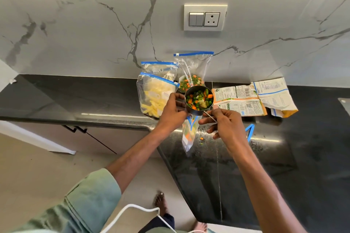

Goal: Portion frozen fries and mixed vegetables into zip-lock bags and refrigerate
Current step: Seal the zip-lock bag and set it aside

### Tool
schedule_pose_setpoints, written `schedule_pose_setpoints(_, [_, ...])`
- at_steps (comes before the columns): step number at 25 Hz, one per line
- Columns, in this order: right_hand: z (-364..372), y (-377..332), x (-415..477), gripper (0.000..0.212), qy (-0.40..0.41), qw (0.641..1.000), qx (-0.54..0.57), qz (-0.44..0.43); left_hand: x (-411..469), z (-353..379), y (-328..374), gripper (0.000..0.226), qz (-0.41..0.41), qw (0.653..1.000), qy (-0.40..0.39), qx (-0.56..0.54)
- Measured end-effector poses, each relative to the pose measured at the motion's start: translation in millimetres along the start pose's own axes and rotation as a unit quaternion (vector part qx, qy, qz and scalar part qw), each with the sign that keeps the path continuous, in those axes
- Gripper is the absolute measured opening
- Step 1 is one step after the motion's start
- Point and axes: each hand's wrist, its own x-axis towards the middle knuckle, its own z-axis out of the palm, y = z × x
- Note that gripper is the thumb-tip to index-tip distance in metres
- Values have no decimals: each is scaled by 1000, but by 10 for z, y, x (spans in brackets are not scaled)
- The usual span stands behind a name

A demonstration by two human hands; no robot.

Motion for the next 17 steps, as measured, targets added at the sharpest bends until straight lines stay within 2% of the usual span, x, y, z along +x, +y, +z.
schedule_pose_setpoints(4, [-10,30,20,41,22,998,-64,-9,-26,11,36,48,-11,999,-17,-36])
schedule_pose_setpoints(9, [-14,27,2,39,47,992,-119,-12,16,-4,-12,30,9,999,39,7])
schedule_pose_setpoints(12, [5,72,-19,38,65,982,-176,-21,-2,27,-25,20,7,999,37,-23])
schedule_pose_setpoints(14, [21,102,-24,37,78,974,-209,-23,-13,45,-26,27,0,999,22,-47])
schedule_pose_setpoints(17, [58,113,-34,40,99,960,-260,-37,16,69,-100,34,20,999,20,20])
